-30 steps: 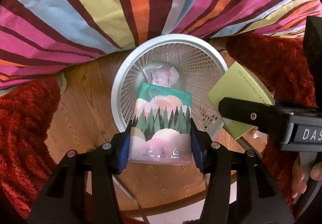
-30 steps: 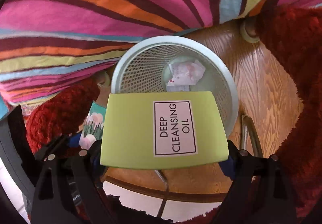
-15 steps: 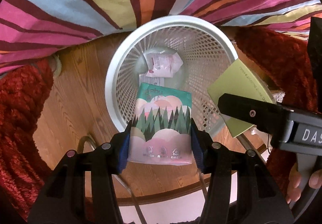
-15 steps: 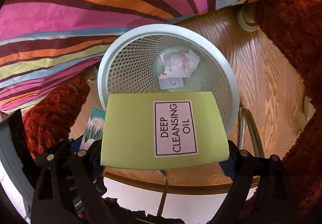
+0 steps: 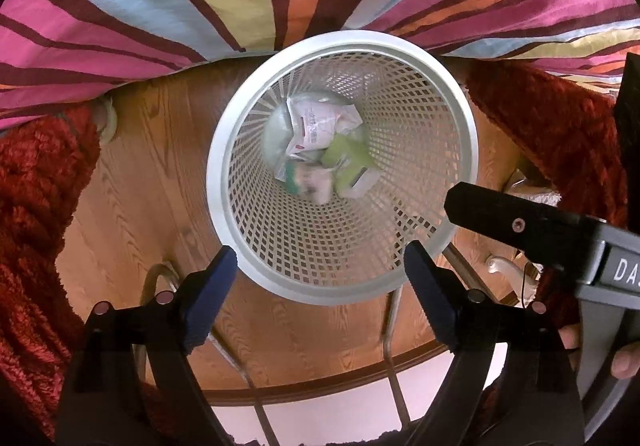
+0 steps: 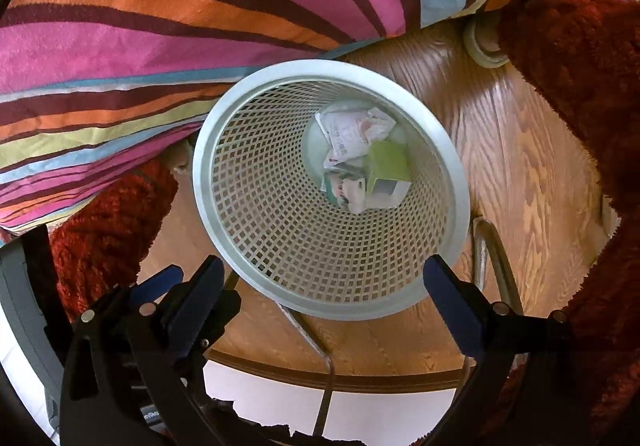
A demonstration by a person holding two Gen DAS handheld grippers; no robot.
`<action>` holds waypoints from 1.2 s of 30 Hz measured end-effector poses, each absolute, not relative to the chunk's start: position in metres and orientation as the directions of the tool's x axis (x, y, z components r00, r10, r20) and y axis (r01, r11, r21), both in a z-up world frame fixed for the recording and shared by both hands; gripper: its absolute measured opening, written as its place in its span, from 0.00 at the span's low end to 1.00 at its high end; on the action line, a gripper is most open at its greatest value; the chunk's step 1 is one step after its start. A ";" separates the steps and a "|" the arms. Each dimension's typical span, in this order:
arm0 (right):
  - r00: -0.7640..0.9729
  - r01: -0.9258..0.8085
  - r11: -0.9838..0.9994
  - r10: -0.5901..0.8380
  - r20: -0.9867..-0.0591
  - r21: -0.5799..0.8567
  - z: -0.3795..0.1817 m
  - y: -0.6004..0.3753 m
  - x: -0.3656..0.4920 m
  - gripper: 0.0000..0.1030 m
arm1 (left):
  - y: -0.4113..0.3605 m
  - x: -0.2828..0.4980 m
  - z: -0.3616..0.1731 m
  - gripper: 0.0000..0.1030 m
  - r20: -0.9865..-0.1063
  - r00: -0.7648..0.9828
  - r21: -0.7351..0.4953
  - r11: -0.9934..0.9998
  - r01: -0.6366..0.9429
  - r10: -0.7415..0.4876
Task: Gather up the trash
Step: 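Move both open tools back up toward the boxes on the bed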
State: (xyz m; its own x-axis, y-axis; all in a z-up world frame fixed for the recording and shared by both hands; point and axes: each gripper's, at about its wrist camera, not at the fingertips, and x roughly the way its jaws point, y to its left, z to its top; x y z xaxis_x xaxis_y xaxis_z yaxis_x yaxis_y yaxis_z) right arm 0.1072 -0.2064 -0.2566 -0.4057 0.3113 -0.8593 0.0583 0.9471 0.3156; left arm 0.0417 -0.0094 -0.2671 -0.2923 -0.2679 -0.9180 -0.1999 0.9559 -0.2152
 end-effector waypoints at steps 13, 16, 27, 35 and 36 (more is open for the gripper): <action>-0.403 0.049 0.942 0.324 -0.856 0.333 -0.254 -0.205 0.105 0.92 | -0.006 0.043 -0.269 0.81 -0.914 -0.306 -0.205 0.955 -0.215 -0.265; -0.372 0.024 0.939 0.327 -0.868 0.344 -0.243 -0.203 0.105 0.92 | -0.006 0.041 -0.264 0.81 -0.922 -0.288 -0.200 0.956 -0.214 -0.258; -0.073 -0.125 0.922 0.359 -0.931 0.366 -0.168 -0.206 0.111 0.93 | 0.008 0.033 -0.191 0.81 -0.977 -0.048 -0.197 0.966 -0.169 -0.208; 0.257 -0.275 0.909 0.383 -0.887 0.313 -0.090 -0.211 0.116 0.93 | 0.032 0.032 -0.115 0.81 -0.962 0.256 -0.147 0.973 -0.175 -0.099; 0.299 -0.281 0.907 0.392 -0.870 0.313 -0.082 -0.212 0.119 0.93 | 0.033 0.034 -0.108 0.81 -0.956 0.285 -0.126 0.976 -0.177 -0.072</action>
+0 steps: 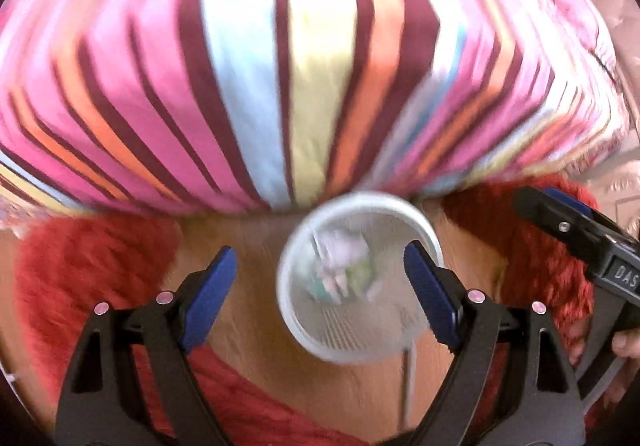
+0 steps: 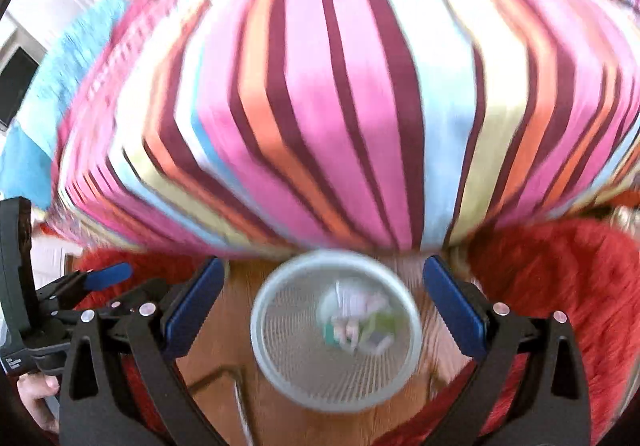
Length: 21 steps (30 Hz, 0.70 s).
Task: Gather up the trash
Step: 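Move both open tools back up toward the boxes on the bed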
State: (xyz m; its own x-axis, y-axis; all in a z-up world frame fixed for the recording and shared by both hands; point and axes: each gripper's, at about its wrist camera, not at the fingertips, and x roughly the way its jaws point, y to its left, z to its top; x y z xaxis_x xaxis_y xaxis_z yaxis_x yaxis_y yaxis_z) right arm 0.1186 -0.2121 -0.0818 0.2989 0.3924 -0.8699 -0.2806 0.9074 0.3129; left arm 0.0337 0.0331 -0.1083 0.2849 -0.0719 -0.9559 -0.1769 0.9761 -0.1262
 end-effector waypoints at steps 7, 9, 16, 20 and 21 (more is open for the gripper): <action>0.486 -0.323 0.908 0.402 -0.776 0.267 -0.035 -0.210 0.153 0.93 | 0.032 0.067 -0.059 0.81 -0.885 0.466 -0.080 0.988 -0.129 -0.011; 0.513 -0.333 0.913 0.385 -0.767 0.236 -0.027 -0.206 0.164 0.93 | 0.036 0.080 -0.052 0.81 -0.872 0.488 -0.109 0.986 -0.126 -0.034; 0.584 -0.380 0.913 0.364 -0.726 0.152 -0.013 -0.193 0.192 0.93 | 0.036 0.122 -0.026 0.81 -0.823 0.560 -0.180 0.979 -0.100 -0.095; 0.593 -0.389 0.910 0.364 -0.719 0.140 -0.014 -0.183 0.204 0.93 | 0.034 0.159 -0.023 0.81 -0.828 0.554 -0.182 0.977 -0.113 -0.090; 0.596 -0.394 0.909 0.363 -0.716 0.133 -0.014 -0.181 0.208 0.93 | 0.035 0.168 -0.023 0.81 -0.828 0.554 -0.190 0.974 -0.121 -0.092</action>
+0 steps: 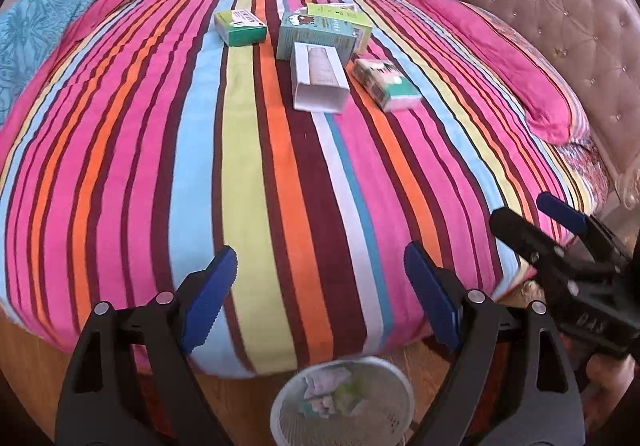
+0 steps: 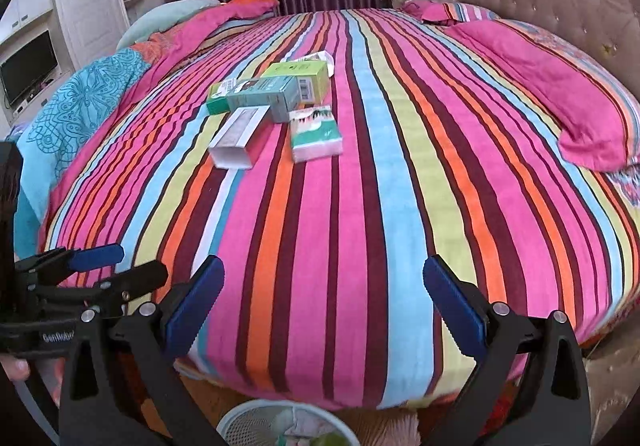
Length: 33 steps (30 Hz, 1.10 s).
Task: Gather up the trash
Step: 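Move both open tools back up toward the boxes on the bed, then grasp the white foundation box with the left tool while the right tool grasps the green tissue packet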
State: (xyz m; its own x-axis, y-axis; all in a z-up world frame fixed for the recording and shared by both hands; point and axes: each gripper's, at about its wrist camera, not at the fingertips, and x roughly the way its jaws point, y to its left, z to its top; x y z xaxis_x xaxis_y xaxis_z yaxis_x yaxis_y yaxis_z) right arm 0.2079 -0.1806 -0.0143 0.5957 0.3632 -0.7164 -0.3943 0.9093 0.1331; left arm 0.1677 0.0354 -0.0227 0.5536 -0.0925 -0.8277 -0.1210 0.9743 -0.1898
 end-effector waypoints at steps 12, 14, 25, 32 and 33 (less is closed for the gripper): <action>0.609 -0.428 0.898 0.369 -0.702 0.100 -0.018 -0.172 0.262 0.93 | 0.059 0.234 -0.025 0.81 -0.812 0.567 -0.273 0.949 -0.161 -0.138; 0.605 -0.430 0.898 0.363 -0.709 0.092 -0.021 -0.169 0.271 0.93 | 0.061 0.245 -0.025 0.81 -0.811 0.567 -0.285 0.944 -0.167 -0.144; 0.576 -0.468 0.880 0.375 -0.727 0.083 -0.034 -0.154 0.302 0.92 | 0.058 0.301 -0.031 0.81 -0.823 0.549 -0.284 0.943 -0.175 -0.146; 0.564 -0.498 0.866 0.373 -0.737 0.058 -0.040 -0.141 0.317 0.92 | 0.062 0.324 -0.039 0.81 -0.840 0.531 -0.245 0.950 -0.191 -0.110; 0.564 -0.500 0.864 0.373 -0.737 0.055 -0.040 -0.139 0.319 0.92 | 0.063 0.329 -0.041 0.81 -0.846 0.524 -0.238 0.951 -0.196 -0.103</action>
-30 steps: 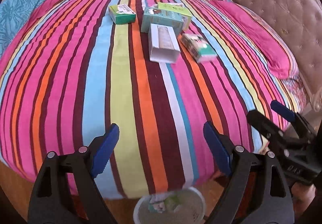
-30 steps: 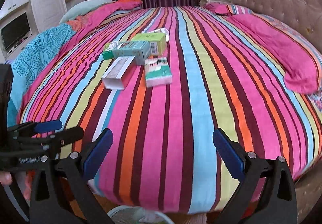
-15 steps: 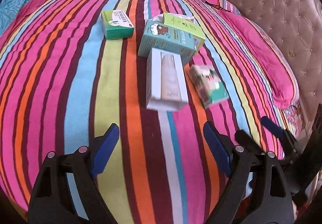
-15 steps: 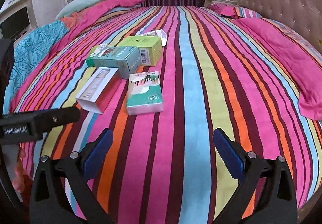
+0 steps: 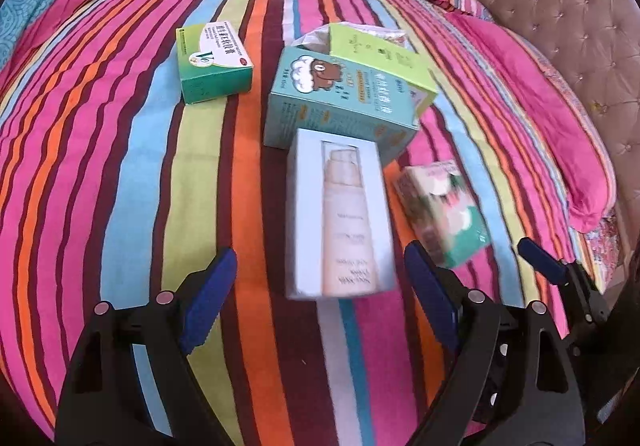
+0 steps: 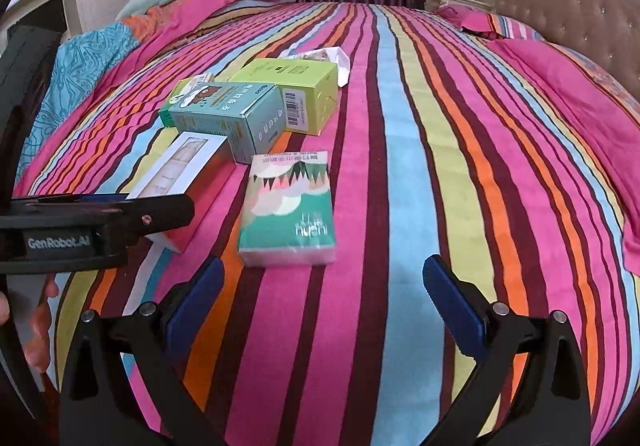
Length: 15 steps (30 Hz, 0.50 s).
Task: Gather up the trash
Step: 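Grasp the white foundation box with the left tool while the right tool grasps the green tissue packet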
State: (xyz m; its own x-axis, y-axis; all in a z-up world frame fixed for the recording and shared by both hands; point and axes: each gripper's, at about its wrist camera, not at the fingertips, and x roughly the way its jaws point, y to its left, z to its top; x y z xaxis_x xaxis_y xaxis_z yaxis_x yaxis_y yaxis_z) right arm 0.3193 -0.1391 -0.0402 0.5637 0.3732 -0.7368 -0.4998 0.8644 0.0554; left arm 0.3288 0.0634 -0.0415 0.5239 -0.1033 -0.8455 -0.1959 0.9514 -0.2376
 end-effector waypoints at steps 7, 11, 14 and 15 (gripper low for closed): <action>0.565 -0.505 0.863 0.351 -0.747 0.024 -0.045 -0.123 0.335 0.92 | 0.065 0.343 -0.045 0.81 -0.851 0.520 -0.191 0.965 -0.177 -0.073; 0.562 -0.504 0.863 0.350 -0.750 0.025 -0.045 -0.117 0.342 0.92 | 0.064 0.349 -0.047 0.76 -0.858 0.512 -0.155 0.973 -0.173 -0.045; 0.561 -0.510 0.860 0.338 -0.756 0.006 -0.047 -0.111 0.344 0.84 | 0.062 0.351 -0.045 0.63 -0.858 0.512 -0.134 0.977 -0.168 -0.029; 0.557 -0.512 0.859 0.332 -0.761 0.001 -0.048 -0.110 0.345 0.77 | 0.062 0.351 -0.044 0.59 -0.860 0.510 -0.129 0.978 -0.162 -0.029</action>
State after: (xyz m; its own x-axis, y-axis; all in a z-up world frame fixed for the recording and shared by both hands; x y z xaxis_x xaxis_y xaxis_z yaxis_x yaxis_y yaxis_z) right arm 0.3451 -0.1097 -0.0479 0.5567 0.3322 -0.7614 -0.5119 0.8590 0.0005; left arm 0.3513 0.0620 -0.0442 0.5102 -0.0289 -0.8596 -0.1620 0.9783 -0.1290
